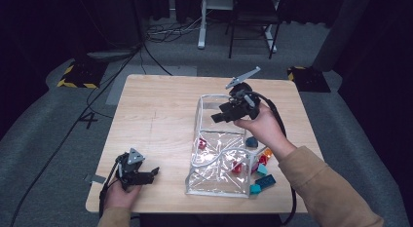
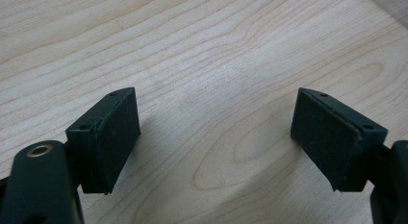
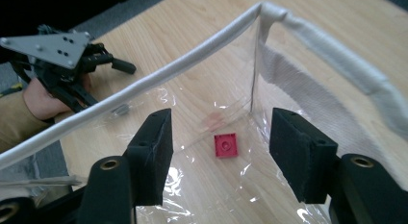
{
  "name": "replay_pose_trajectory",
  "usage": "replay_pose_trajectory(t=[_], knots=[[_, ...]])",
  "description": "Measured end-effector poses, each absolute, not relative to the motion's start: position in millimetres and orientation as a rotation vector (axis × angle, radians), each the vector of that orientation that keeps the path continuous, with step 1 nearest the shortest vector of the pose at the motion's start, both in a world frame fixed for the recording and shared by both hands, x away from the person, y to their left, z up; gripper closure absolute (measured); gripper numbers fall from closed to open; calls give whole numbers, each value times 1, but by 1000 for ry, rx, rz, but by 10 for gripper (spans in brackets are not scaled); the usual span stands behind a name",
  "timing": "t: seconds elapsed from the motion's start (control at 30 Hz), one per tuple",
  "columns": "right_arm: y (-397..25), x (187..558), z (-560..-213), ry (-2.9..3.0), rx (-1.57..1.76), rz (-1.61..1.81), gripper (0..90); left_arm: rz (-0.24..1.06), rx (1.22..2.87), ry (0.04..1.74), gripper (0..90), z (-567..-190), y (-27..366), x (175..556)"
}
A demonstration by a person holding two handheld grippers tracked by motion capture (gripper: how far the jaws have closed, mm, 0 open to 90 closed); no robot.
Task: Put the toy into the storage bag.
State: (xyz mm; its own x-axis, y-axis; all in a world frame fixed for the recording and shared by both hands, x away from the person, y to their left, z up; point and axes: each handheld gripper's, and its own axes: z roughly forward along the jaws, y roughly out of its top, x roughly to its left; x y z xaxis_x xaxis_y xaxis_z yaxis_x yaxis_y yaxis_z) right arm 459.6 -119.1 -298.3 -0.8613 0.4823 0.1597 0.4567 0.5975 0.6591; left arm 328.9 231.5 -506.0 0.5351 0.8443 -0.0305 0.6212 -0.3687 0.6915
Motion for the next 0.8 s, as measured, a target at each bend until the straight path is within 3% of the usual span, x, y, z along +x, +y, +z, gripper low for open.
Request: replay_pose_trajectory(t=[0.8], knots=[[-225, 436, -259, 2500, 883, 1287, 427, 437, 2115, 1181, 178, -506, 232, 329]])
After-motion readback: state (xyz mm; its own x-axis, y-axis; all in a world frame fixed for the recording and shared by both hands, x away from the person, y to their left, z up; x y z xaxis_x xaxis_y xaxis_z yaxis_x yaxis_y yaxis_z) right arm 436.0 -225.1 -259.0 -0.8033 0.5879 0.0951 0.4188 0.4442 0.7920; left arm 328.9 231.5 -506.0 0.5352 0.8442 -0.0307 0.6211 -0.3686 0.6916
